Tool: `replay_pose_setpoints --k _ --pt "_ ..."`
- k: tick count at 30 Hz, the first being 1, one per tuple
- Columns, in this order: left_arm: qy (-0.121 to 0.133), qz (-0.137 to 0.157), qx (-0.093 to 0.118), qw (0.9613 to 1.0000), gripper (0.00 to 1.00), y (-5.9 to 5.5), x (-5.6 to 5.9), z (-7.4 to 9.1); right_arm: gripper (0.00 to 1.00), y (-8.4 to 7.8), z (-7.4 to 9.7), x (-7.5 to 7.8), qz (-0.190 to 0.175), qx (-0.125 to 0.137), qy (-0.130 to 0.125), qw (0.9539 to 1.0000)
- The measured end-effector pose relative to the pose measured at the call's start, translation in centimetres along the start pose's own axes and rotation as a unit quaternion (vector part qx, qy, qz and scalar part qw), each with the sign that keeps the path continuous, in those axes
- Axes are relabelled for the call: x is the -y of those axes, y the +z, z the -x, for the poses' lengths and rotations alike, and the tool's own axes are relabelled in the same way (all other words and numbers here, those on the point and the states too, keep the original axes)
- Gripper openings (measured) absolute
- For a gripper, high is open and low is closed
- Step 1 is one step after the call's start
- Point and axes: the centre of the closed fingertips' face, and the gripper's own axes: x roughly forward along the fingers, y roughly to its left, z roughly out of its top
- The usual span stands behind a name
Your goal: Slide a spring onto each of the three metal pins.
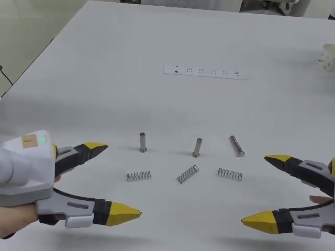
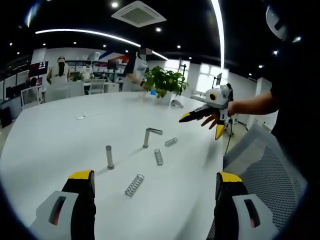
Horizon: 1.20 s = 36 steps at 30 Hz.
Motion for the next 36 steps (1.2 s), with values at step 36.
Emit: replay_pose_setpoints --k 36 --pt "0.007 0.006 -0.005 0.9999 0.98 -0.9 -1.1 0.1 0.94 1.9 -0.7 4.4 -0.012 -0.037 -0.017 0.9991"
